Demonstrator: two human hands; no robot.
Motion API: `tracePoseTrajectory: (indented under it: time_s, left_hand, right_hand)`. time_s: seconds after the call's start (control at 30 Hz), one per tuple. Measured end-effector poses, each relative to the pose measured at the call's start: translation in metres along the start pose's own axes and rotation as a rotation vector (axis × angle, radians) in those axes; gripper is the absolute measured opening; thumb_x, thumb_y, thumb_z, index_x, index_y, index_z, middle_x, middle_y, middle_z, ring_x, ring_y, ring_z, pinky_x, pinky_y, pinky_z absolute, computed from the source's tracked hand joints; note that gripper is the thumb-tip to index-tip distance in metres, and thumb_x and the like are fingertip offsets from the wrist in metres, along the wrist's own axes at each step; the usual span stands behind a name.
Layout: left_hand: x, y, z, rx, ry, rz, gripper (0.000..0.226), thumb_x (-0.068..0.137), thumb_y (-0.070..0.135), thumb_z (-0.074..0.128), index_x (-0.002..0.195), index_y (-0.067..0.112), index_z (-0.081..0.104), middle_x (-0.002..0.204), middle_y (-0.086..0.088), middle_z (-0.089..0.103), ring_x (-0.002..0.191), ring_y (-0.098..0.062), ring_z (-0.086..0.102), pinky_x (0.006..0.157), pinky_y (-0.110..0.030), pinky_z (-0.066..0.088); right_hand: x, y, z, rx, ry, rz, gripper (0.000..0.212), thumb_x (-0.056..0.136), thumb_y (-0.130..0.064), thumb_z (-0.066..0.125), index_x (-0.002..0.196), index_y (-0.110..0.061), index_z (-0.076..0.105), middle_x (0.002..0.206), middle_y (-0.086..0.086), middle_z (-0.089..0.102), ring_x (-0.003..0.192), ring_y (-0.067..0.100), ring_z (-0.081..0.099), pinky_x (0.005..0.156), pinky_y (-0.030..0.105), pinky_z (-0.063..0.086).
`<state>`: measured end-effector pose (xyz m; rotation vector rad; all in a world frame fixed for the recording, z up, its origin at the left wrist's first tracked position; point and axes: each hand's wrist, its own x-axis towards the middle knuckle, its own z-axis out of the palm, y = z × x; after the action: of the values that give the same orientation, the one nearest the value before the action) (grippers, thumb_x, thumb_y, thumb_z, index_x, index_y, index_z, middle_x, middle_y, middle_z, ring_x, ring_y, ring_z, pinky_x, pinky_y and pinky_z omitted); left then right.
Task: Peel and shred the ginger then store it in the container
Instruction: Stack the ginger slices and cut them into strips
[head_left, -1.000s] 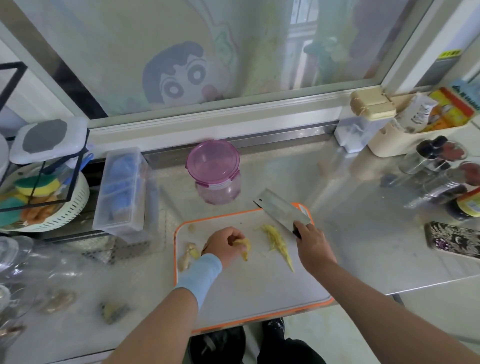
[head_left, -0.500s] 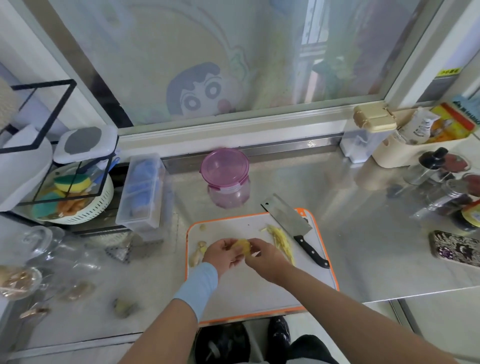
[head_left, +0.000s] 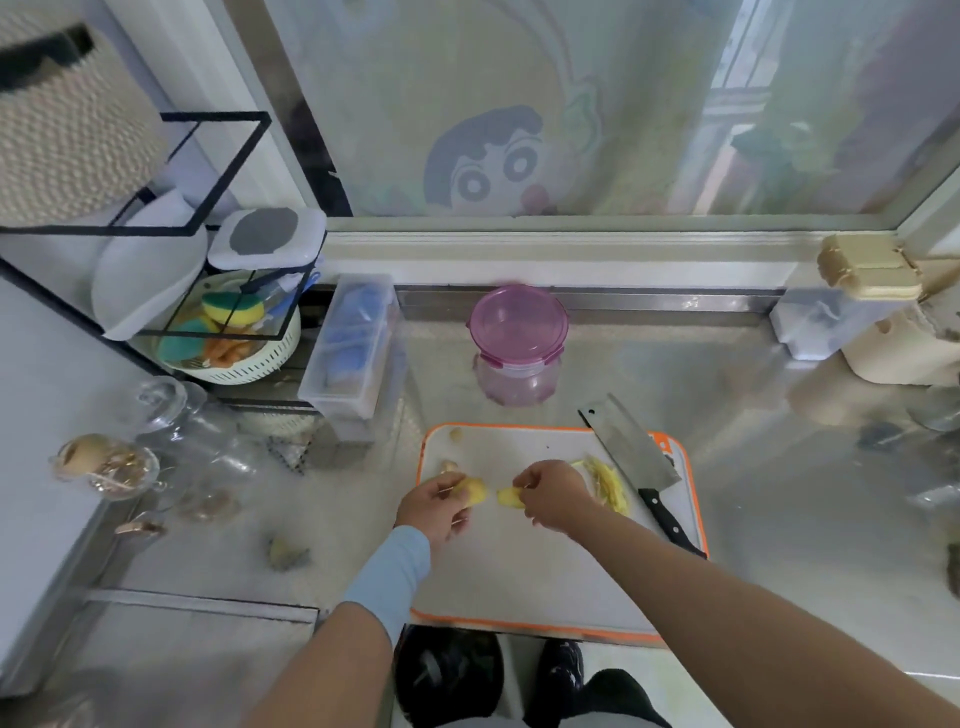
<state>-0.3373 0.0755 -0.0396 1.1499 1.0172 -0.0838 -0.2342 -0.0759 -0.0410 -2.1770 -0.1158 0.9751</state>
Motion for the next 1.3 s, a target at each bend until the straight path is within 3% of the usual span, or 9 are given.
tracePoseTrajectory:
  time_s: [0.17, 0.27, 0.33, 0.47, 0.57, 0.67, 0.83, 0.97, 1.3]
  left_hand:
    - [-0.001, -0.009, -0.024, -0.021, 0.052, -0.023, 0.019, 0.087, 0.001, 0.067, 0.105, 0.008, 0.069, 0.093, -0.016, 0.071, 0.081, -0.028, 0.066, 0.083, -0.042, 0.057]
    - [-0.004, -0.011, -0.029, -0.150, 0.105, -0.045, 0.016, 0.088, -0.007, 0.062, 0.102, 0.002, 0.063, 0.104, -0.021, 0.069, 0.098, -0.035, 0.068, 0.088, -0.041, 0.056]
    - [-0.007, -0.010, -0.028, -0.210, 0.120, -0.051, 0.018, 0.088, -0.010, 0.061, 0.104, -0.003, 0.059, 0.108, -0.024, 0.067, 0.102, -0.038, 0.067, 0.087, -0.040, 0.056]
    - [-0.011, -0.004, -0.019, -0.270, 0.149, -0.050, 0.019, 0.083, -0.006, 0.069, 0.101, -0.001, 0.062, 0.105, -0.019, 0.068, 0.096, -0.033, 0.068, 0.078, -0.033, 0.059]
    - [-0.015, 0.000, -0.008, -0.291, 0.124, -0.053, 0.018, 0.084, -0.001, 0.070, 0.099, 0.005, 0.064, 0.101, -0.015, 0.068, 0.085, -0.025, 0.065, 0.072, -0.030, 0.058]
    - [-0.017, 0.003, 0.000, -0.253, 0.082, -0.049, 0.014, 0.085, 0.000, 0.069, 0.094, 0.009, 0.063, 0.093, -0.013, 0.066, 0.076, -0.020, 0.060, 0.068, -0.027, 0.053]
    - [-0.023, 0.014, -0.001, -0.216, -0.109, -0.059, 0.008, 0.095, 0.007, 0.058, 0.100, 0.003, 0.063, 0.084, -0.011, 0.066, 0.069, -0.017, 0.061, 0.059, -0.024, 0.054]
    - [-0.027, 0.016, -0.008, -0.207, -0.208, -0.057, 0.011, 0.089, -0.006, 0.062, 0.098, -0.001, 0.061, 0.075, -0.012, 0.068, 0.063, -0.016, 0.065, 0.057, -0.024, 0.055]
    - [-0.040, 0.000, -0.014, -0.136, -0.346, -0.022, 0.025, 0.087, -0.004, 0.064, 0.110, 0.007, 0.064, 0.089, -0.011, 0.071, 0.076, -0.022, 0.064, 0.068, -0.031, 0.056]
  right_hand:
    - [0.029, -0.023, 0.025, -0.020, -0.076, -0.021, 0.030, 0.083, -0.001, 0.056, 0.104, -0.018, 0.071, 0.085, 0.006, 0.069, 0.060, 0.021, 0.065, 0.064, 0.031, 0.060]
    - [0.038, -0.028, 0.035, 0.009, -0.050, -0.027, 0.047, 0.082, -0.004, 0.054, 0.126, -0.016, 0.064, 0.111, 0.005, 0.066, 0.092, 0.029, 0.069, 0.086, 0.041, 0.058]
    - [0.033, -0.030, 0.037, -0.035, 0.006, -0.069, 0.043, 0.085, -0.006, 0.049, 0.124, -0.018, 0.063, 0.116, 0.001, 0.063, 0.107, 0.026, 0.064, 0.095, 0.040, 0.053]
    - [0.005, -0.038, 0.037, 0.105, -0.055, -0.061, 0.020, 0.088, -0.016, 0.052, 0.099, -0.021, 0.068, 0.099, 0.005, 0.072, 0.083, 0.023, 0.070, 0.070, 0.033, 0.058]
    - [-0.011, -0.040, 0.032, 0.224, -0.118, -0.027, 0.022, 0.094, -0.020, 0.051, 0.096, -0.010, 0.070, 0.084, 0.007, 0.071, 0.068, 0.021, 0.066, 0.056, 0.030, 0.051]
    - [-0.021, -0.041, 0.025, 0.410, -0.170, -0.006, 0.025, 0.096, -0.019, 0.057, 0.103, 0.000, 0.070, 0.082, 0.012, 0.072, 0.064, 0.020, 0.066, 0.056, 0.029, 0.050]
    - [-0.035, -0.039, 0.011, 0.480, -0.140, -0.016, 0.018, 0.093, -0.015, 0.067, 0.107, -0.005, 0.072, 0.083, 0.009, 0.073, 0.067, 0.017, 0.065, 0.060, 0.027, 0.054]
    - [-0.050, -0.037, 0.006, 0.524, -0.136, 0.021, 0.018, 0.090, -0.013, 0.070, 0.107, -0.009, 0.074, 0.085, 0.008, 0.074, 0.069, 0.017, 0.065, 0.065, 0.029, 0.055]
    - [-0.087, -0.019, 0.022, 0.606, 0.022, 0.081, 0.026, 0.083, -0.013, 0.080, 0.107, -0.005, 0.073, 0.084, 0.006, 0.074, 0.070, 0.015, 0.066, 0.067, 0.029, 0.056]
